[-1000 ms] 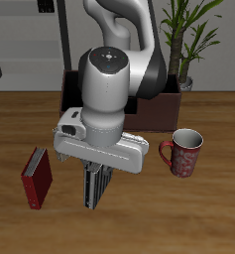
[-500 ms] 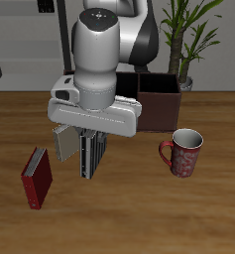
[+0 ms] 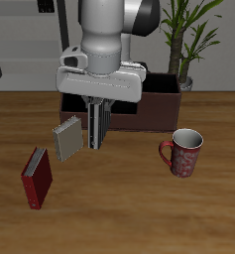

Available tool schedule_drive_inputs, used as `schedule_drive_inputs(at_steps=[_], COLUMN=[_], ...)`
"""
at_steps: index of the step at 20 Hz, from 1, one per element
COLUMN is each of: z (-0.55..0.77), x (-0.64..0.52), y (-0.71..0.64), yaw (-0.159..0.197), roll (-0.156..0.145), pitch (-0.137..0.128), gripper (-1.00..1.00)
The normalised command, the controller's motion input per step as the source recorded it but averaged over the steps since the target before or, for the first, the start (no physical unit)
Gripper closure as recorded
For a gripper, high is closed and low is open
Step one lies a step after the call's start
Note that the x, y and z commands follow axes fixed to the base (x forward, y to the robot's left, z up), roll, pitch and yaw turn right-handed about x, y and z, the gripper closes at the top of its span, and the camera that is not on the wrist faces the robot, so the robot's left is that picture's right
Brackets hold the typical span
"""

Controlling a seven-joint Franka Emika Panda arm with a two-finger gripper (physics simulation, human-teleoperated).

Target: Place the striped book into the back desk caddy's left compartment

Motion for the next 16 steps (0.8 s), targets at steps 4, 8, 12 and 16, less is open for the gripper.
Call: schedule_drive_inputs(at_steps=[4, 8, 12, 16], z=[0.17, 0.09, 0.02, 0.08], x=[-0.46, -0.32, -0.15, -0.67], y=[0.14, 0.20, 0.11, 0.28], yaw=[0.020, 0.057, 0.018, 0.079], roll=[0.045, 0.037, 0.021, 0.031], pitch=[-0.018, -0.028, -0.002, -0.029], gripper=[1.00, 1.00, 1.00, 1.00])
